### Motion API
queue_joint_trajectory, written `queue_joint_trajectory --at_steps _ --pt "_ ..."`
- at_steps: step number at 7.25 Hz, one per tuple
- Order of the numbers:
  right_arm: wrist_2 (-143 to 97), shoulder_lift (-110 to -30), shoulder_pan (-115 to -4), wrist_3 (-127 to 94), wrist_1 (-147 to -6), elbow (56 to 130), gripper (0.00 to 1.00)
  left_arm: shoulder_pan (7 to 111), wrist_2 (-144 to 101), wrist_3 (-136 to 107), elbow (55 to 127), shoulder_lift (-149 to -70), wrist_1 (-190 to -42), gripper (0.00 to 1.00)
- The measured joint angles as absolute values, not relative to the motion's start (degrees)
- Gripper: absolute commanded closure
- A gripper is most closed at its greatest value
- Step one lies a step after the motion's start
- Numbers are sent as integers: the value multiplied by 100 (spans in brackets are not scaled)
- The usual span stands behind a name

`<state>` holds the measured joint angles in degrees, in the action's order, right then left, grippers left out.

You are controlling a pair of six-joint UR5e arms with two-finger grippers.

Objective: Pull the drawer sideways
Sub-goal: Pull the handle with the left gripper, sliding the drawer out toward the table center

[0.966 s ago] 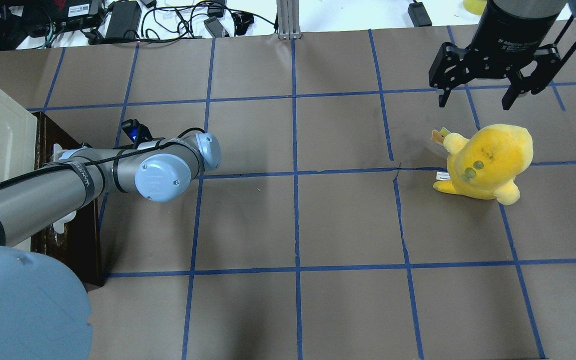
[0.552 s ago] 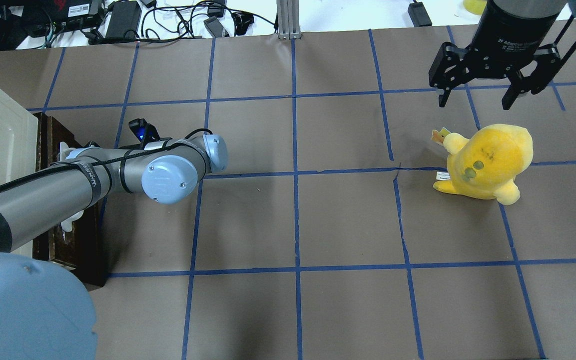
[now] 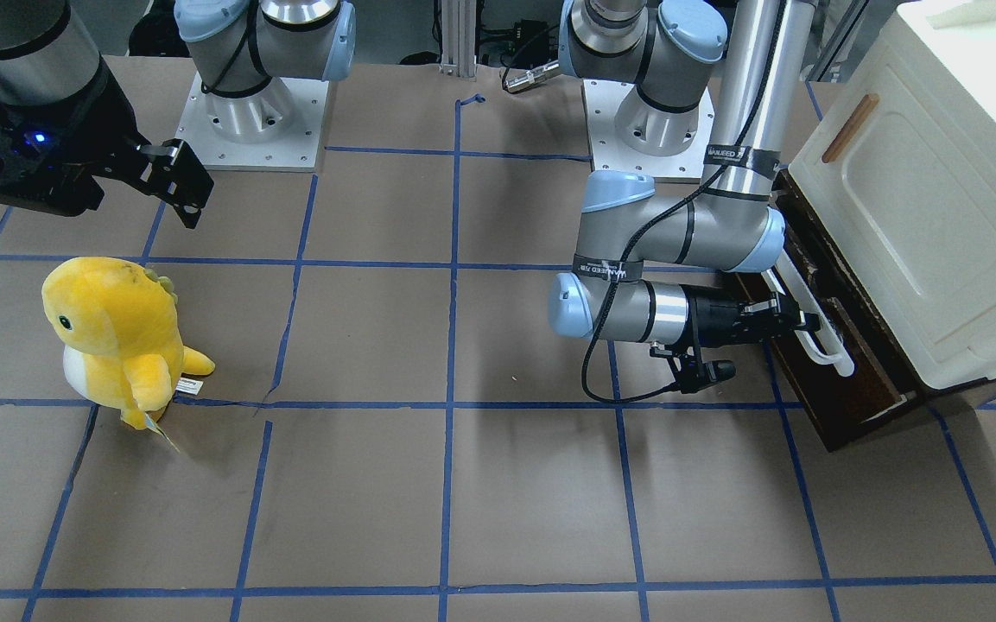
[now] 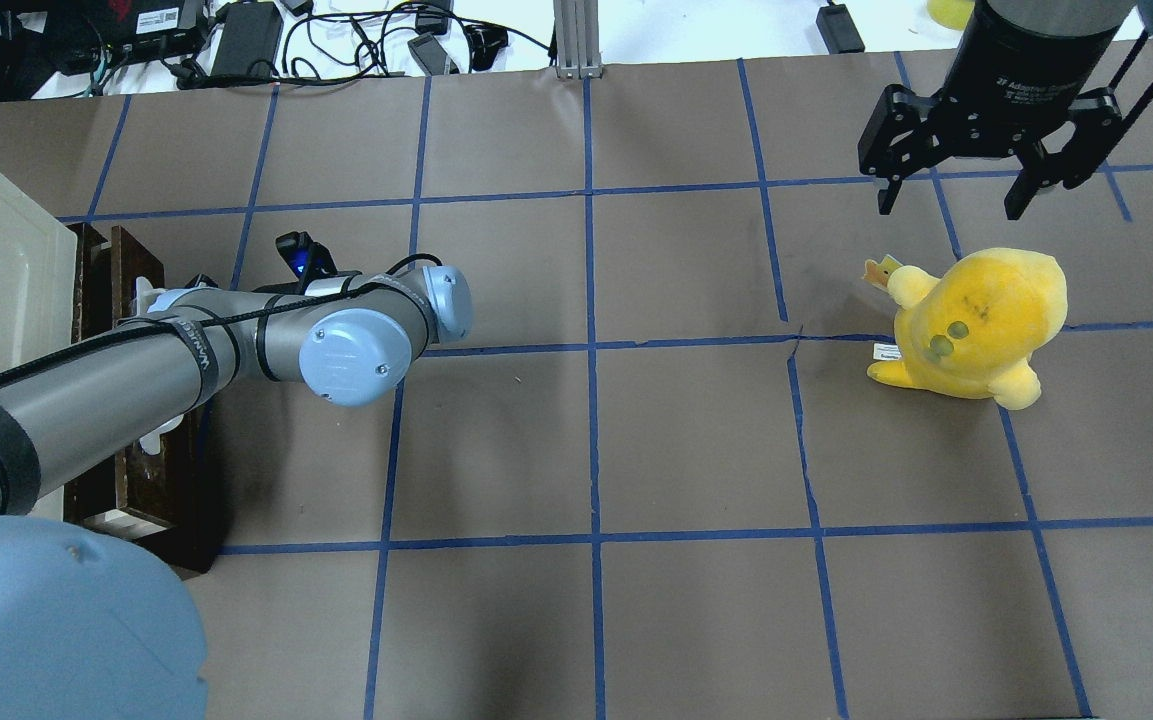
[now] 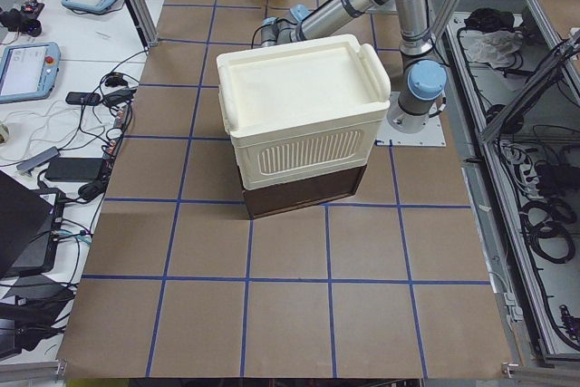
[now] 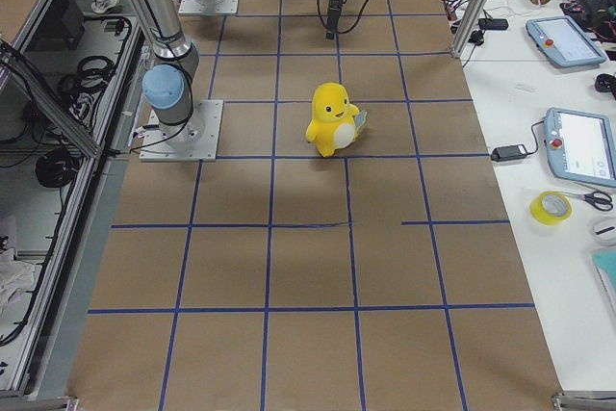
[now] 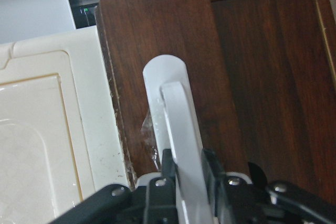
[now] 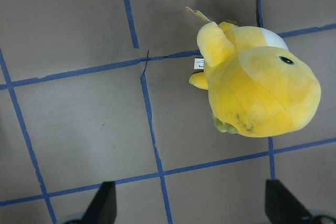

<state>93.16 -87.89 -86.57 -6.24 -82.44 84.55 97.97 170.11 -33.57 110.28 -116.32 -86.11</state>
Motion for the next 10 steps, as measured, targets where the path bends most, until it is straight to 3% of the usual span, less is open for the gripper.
queue_joint_trajectory --at_steps 10 --pt "9316 -8789 -8657 -624 -8244 8455 0 10277 16658 -3285 10615 -11838 -8620 100"
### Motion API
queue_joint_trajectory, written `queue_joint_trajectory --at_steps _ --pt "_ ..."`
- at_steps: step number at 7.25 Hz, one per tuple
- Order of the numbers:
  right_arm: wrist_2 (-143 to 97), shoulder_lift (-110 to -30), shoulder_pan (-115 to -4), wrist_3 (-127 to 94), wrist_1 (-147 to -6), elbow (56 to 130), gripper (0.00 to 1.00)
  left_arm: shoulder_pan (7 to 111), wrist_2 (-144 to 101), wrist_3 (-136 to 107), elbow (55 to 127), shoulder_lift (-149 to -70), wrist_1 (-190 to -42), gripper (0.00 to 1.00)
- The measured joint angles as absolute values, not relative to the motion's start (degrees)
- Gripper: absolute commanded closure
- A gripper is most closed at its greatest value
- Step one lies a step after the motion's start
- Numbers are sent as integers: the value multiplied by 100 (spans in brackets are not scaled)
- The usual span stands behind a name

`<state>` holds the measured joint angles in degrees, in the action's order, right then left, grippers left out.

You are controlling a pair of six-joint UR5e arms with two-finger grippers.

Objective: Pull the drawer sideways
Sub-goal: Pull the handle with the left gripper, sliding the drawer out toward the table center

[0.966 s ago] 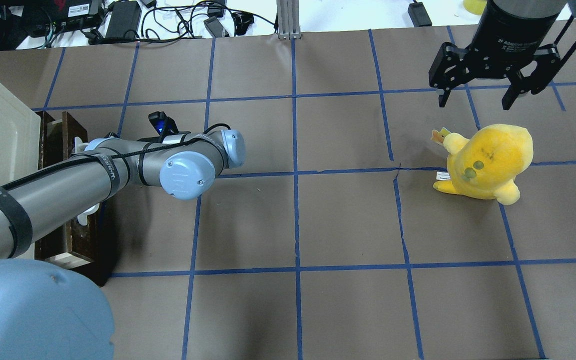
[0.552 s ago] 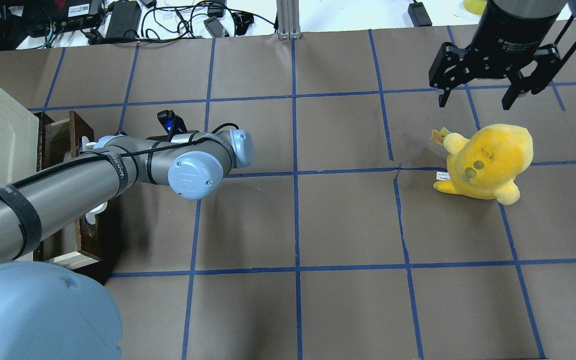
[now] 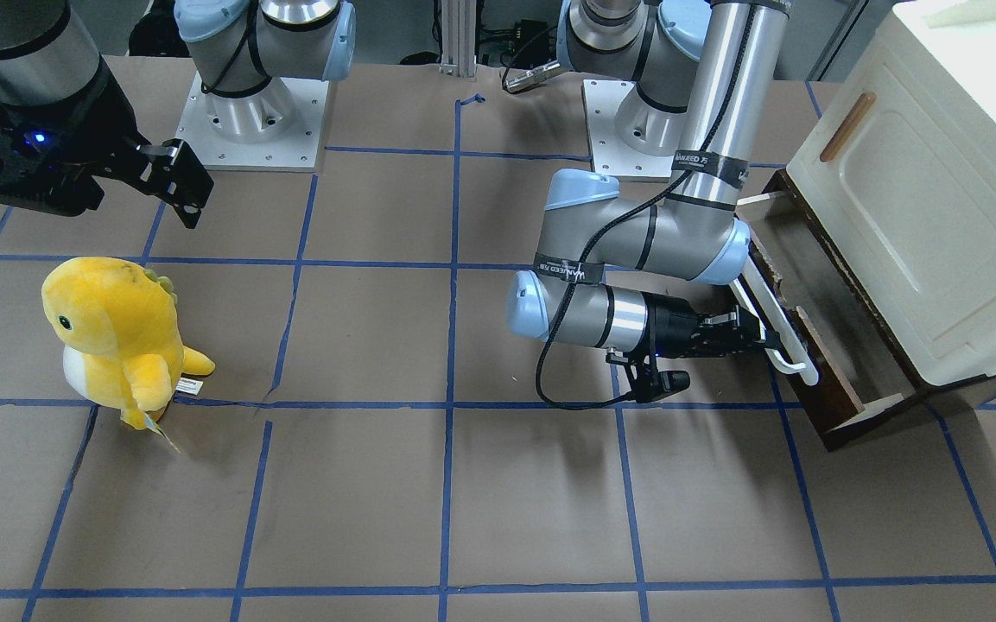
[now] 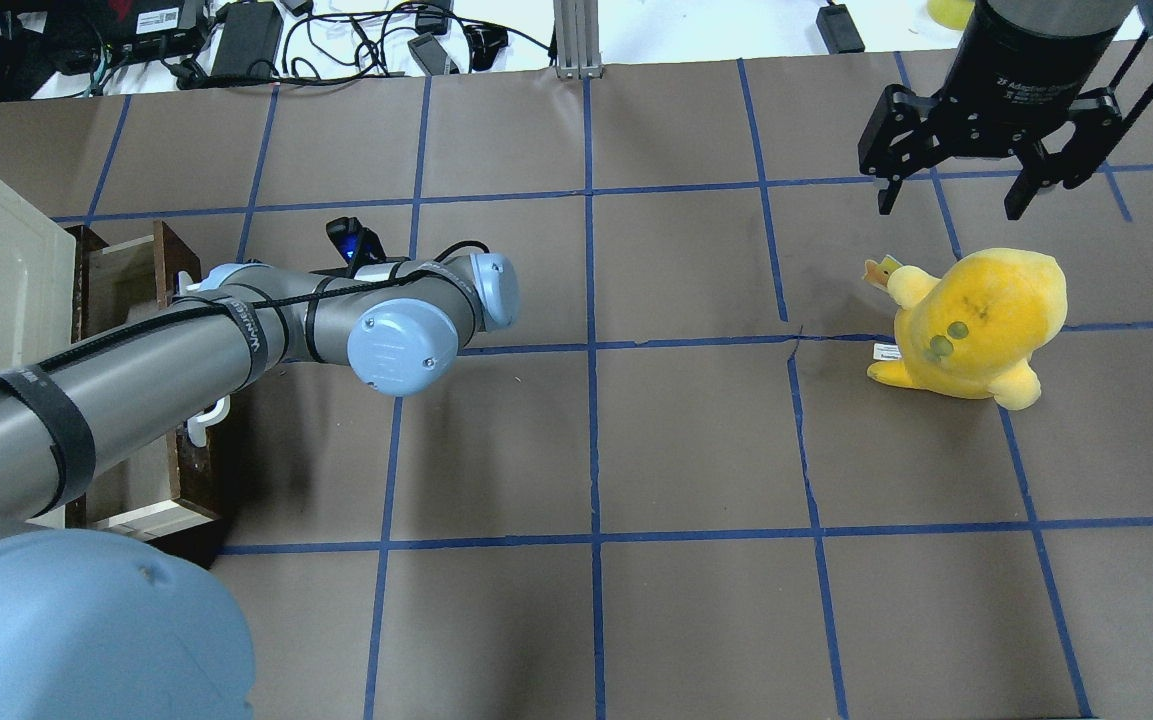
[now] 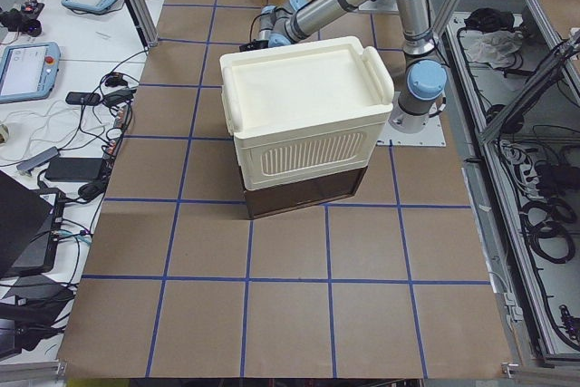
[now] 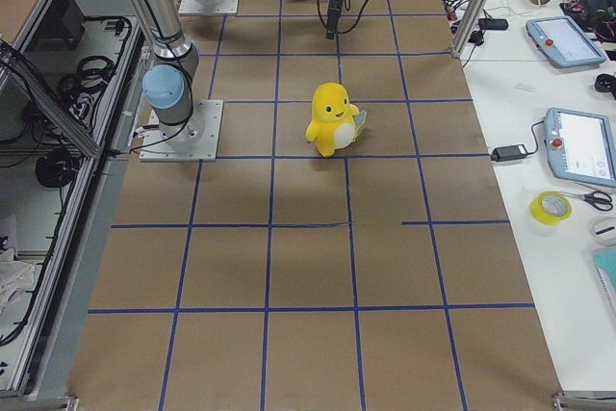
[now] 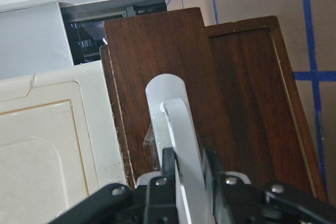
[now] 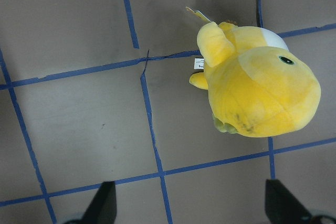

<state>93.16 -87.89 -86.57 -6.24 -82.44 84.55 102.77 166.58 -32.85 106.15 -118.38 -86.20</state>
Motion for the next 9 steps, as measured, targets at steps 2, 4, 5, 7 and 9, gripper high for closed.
queue_joint_trajectory --at_steps 2,4,5,7,9 --pt "9316 -8789 -8657 -624 -8244 8455 0 10347 16598 -3258 10536 -11871 -8597 100" --pt "9317 -8789 -8657 -624 -8240 8455 0 10433 16454 -3187 10398 -11875 -8588 100" --pt "9316 -8789 -8657 -624 -8242 8455 0 10462 16419 -3138 10359 -11877 -8585 100" --pt "9316 -8789 -8657 -624 -8244 8455 0 10487 16334 -3107 10310 -11881 -8579 100" --pt "9316 -8789 -8656 -624 -8244 8455 0 10517 16257 -3099 10244 -11883 -8578 100"
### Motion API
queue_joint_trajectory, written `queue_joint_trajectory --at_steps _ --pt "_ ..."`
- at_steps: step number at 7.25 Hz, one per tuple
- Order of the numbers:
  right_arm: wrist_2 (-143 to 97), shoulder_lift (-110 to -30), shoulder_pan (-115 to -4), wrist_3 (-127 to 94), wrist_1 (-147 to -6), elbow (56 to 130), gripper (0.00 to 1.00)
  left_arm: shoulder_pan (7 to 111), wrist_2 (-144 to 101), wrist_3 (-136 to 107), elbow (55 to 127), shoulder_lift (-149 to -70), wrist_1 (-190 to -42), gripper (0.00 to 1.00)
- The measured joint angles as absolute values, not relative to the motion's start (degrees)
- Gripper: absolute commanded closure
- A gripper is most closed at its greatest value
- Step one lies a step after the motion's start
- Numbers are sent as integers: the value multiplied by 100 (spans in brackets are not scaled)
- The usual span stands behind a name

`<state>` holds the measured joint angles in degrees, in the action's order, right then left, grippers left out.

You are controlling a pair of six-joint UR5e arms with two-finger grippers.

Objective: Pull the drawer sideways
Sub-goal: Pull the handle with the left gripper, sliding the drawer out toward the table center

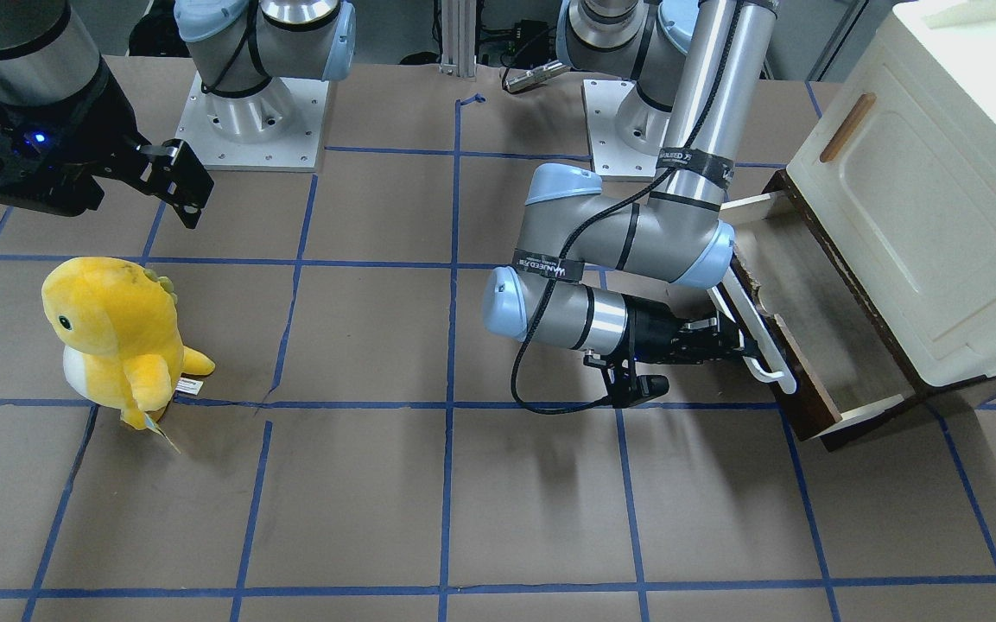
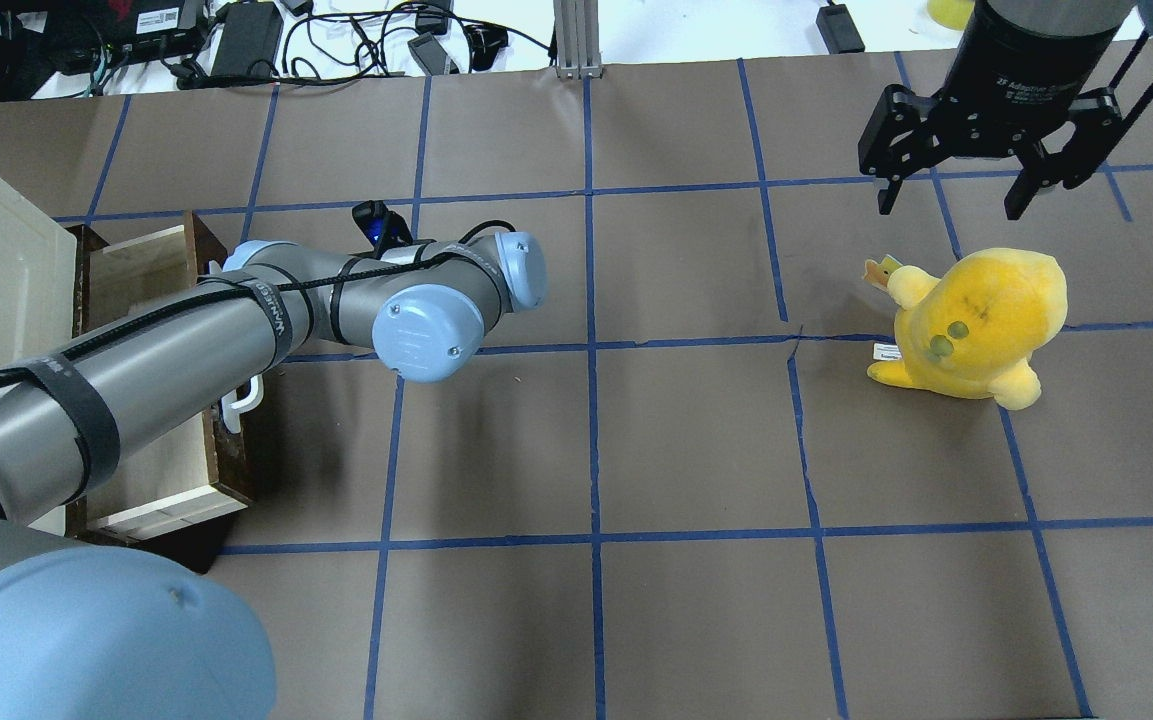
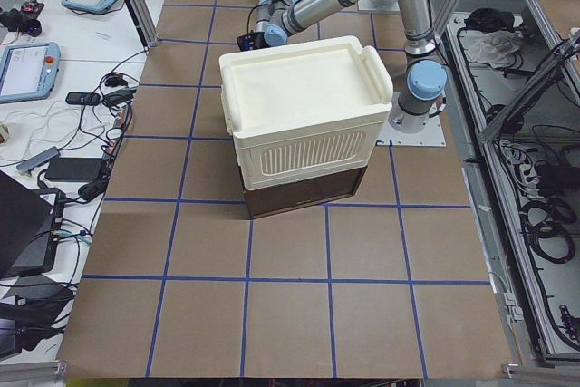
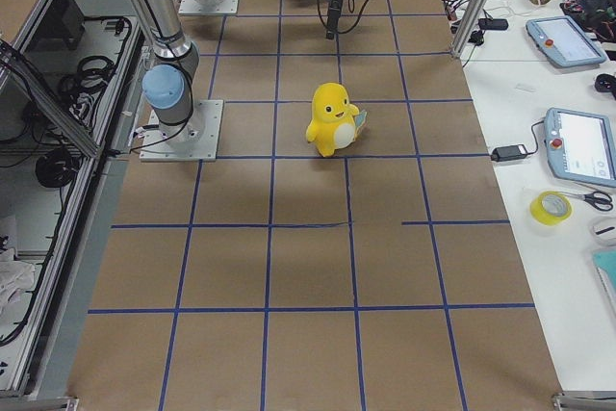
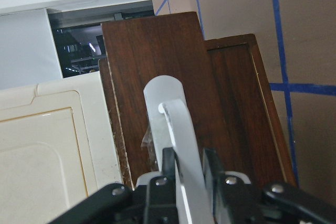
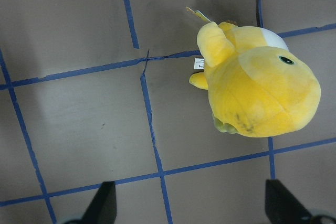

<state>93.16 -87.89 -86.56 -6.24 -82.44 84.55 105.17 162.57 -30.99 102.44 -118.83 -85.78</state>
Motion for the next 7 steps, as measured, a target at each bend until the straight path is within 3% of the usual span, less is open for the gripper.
queue_joint_trajectory --at_steps 6,7 --pt "9316 -8789 -8657 -624 -8244 8455 0 10600 16091 -3086 10103 -11934 -8578 100" --pt "9316 -8789 -8656 -624 -8244 8455 0 10630 16084 -3078 10082 -11959 -8578 58"
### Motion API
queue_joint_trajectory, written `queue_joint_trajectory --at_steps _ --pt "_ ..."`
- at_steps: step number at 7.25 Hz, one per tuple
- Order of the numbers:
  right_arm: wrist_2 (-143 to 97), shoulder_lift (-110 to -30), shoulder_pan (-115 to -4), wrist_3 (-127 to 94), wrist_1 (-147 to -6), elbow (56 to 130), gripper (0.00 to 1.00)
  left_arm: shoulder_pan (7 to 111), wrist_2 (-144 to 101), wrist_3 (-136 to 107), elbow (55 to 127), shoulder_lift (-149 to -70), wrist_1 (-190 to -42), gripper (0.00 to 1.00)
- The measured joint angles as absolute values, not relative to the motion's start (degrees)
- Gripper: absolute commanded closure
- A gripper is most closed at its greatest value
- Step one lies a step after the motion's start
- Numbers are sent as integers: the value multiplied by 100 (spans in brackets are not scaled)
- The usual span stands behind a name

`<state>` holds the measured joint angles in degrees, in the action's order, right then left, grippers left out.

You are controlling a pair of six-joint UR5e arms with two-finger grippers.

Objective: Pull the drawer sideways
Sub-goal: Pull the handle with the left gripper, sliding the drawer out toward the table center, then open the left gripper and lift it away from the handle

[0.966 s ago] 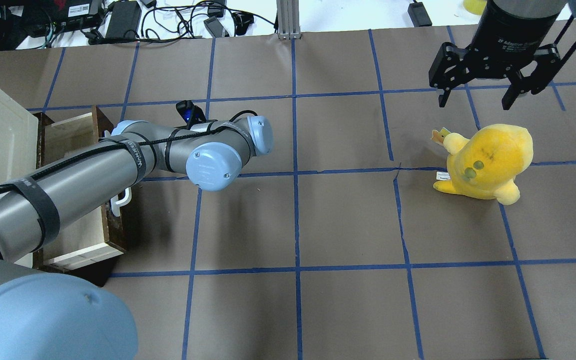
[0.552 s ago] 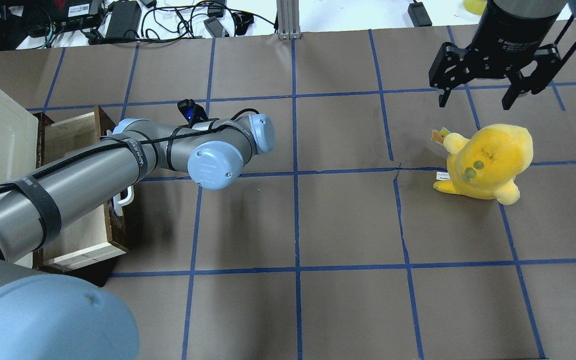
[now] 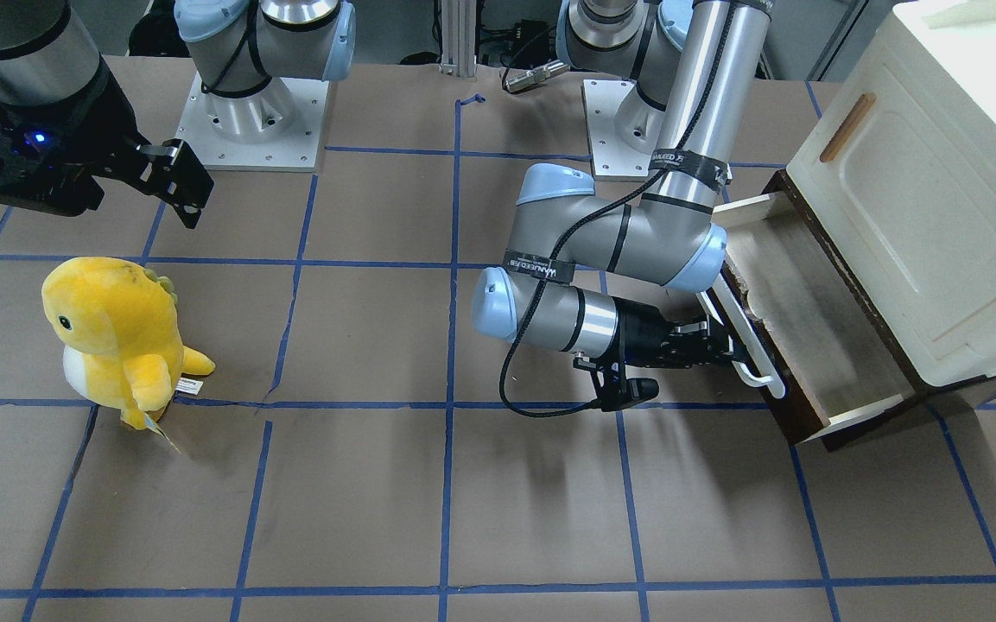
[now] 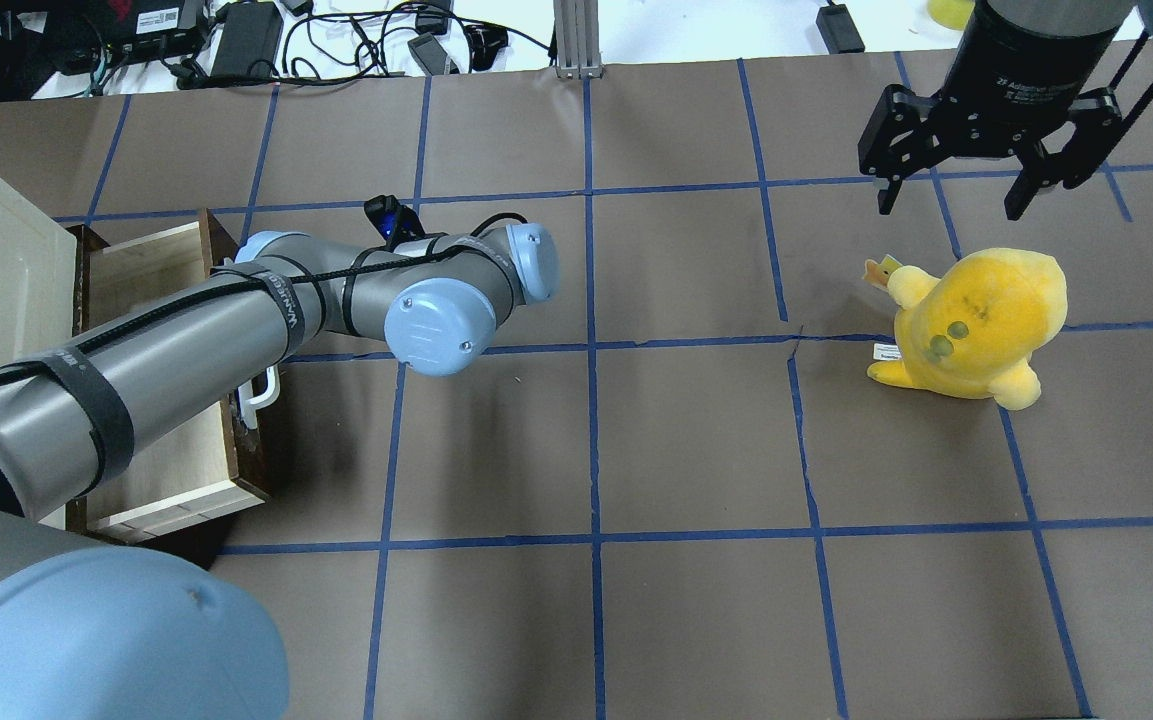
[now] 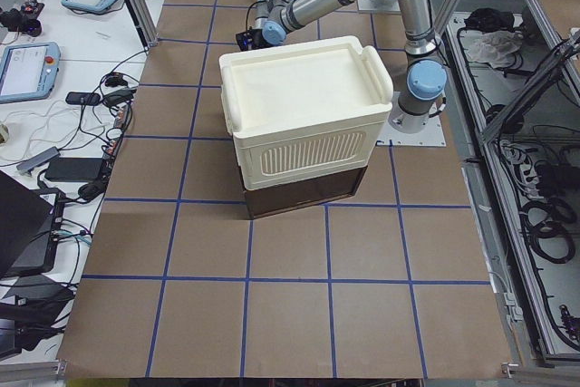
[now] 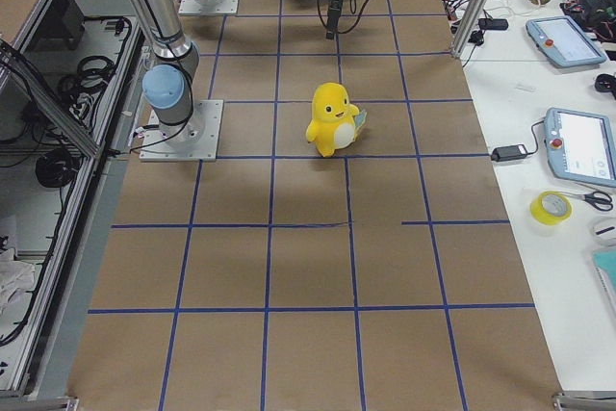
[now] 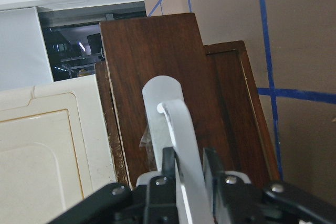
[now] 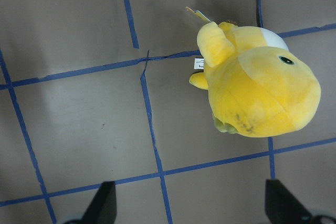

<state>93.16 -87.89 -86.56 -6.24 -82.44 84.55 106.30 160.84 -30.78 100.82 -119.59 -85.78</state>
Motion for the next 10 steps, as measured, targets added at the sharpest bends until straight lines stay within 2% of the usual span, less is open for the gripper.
queue_joint_trajectory --at_steps 1,7,10 --pt "9316 -8789 -8654 -624 -8244 8455 0 10659 16098 -3067 10073 -11966 -8597 31" --pt "9317 -8789 -8657 -624 -8244 8455 0 10809 15872 -1895 9928 -11684 -8196 31" --pt "9316 -8790 -8657 -624 -8244 8455 0 10996 13647 -769 9373 -11187 -7279 30"
